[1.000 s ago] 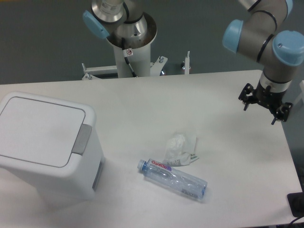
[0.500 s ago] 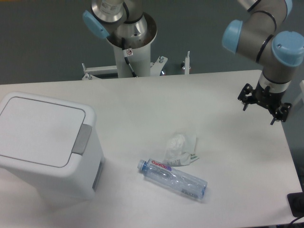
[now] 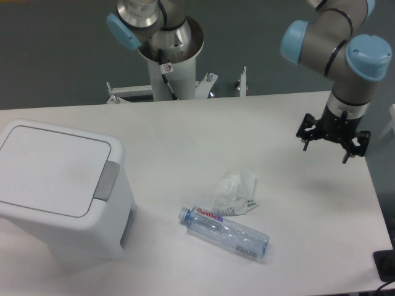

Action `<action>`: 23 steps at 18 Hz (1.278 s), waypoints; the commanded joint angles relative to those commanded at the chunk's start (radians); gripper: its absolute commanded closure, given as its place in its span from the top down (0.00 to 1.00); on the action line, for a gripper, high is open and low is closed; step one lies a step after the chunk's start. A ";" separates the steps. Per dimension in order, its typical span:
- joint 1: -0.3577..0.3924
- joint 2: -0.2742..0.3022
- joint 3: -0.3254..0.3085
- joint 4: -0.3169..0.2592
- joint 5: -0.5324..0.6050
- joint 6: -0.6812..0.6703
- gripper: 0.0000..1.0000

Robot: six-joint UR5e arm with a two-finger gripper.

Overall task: Open the trash can
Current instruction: 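Move the gripper across the table toward the white trash can's lid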

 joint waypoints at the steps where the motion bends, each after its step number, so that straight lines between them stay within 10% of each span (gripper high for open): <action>1: 0.005 0.000 -0.003 0.000 -0.060 -0.034 1.00; 15: -0.207 0.017 0.123 -0.011 -0.182 -0.542 1.00; 23: -0.284 0.071 0.239 -0.257 -0.206 -0.588 1.00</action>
